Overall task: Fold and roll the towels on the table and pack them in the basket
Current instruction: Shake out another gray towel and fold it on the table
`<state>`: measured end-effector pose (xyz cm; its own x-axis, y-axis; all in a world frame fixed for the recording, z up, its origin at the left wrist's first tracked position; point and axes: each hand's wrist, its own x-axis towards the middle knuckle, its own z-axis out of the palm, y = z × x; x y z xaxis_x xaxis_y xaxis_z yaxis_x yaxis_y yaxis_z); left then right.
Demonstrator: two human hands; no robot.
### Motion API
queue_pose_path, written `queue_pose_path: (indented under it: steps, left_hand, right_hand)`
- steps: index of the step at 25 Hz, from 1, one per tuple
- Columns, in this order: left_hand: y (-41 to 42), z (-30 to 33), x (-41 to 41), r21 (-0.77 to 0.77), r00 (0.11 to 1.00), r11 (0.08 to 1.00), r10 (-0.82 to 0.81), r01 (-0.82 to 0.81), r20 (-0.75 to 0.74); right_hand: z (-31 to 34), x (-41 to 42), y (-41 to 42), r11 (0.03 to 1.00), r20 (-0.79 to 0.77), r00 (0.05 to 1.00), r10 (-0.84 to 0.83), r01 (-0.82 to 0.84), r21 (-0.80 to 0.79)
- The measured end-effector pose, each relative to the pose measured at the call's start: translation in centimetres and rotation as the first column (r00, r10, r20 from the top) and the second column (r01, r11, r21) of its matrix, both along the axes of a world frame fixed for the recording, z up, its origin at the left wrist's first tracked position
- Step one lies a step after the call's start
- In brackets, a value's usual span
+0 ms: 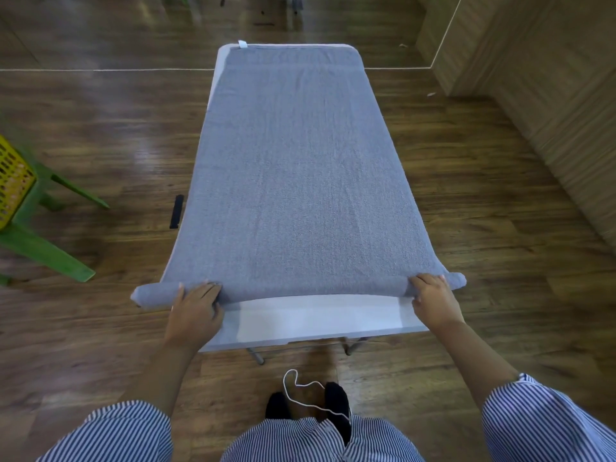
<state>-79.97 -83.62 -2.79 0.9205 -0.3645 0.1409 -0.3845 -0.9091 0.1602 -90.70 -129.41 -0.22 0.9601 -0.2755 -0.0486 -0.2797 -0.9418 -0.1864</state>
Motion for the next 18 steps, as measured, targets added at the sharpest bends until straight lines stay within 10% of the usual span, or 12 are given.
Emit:
queue_pose_path:
  steps: [18]
  left_hand:
    - [0.5, 1.5, 0.0, 0.027, 1.000, 1.000, -0.007, 0.007, -0.005]
  right_hand:
    - [0.2, -0.1, -0.3, 0.997, 0.084, 0.995, 0.058, -0.053, -0.064]
